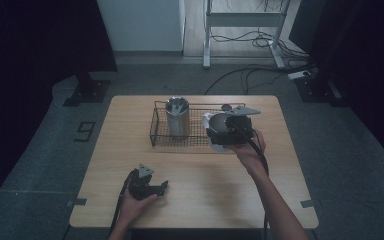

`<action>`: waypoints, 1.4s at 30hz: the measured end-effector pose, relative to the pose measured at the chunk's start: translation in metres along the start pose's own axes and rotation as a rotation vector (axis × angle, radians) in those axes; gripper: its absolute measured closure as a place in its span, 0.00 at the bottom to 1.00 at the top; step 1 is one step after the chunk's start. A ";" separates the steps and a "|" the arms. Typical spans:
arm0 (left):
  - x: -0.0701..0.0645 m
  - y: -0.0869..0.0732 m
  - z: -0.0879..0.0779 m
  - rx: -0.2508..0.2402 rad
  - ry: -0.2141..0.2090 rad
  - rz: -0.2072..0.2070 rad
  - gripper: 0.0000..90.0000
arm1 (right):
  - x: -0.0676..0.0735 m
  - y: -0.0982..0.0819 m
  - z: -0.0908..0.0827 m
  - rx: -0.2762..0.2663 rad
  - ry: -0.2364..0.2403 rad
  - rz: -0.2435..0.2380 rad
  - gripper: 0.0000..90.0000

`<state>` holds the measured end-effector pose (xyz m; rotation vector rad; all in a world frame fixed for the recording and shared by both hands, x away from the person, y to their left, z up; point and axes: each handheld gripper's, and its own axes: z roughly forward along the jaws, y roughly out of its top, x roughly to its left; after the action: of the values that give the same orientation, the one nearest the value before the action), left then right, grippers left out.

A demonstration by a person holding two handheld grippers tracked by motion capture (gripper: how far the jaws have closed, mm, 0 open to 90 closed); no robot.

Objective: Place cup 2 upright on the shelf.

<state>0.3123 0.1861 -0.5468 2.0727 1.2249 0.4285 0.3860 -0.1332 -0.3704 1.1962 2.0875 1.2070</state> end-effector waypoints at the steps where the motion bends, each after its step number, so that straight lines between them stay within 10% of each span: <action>1: 0.000 0.000 0.000 0.000 0.001 0.000 0.17 | 0.000 0.001 0.001 0.001 -0.002 -0.002 0.07; 42: 0.000 0.000 0.000 0.000 0.000 0.001 0.17 | -0.026 0.012 0.041 0.035 -0.018 0.018 0.07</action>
<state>0.3124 0.1861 -0.5467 2.0737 1.2238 0.4288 0.4347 -0.1333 -0.3821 1.2397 2.0972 1.1670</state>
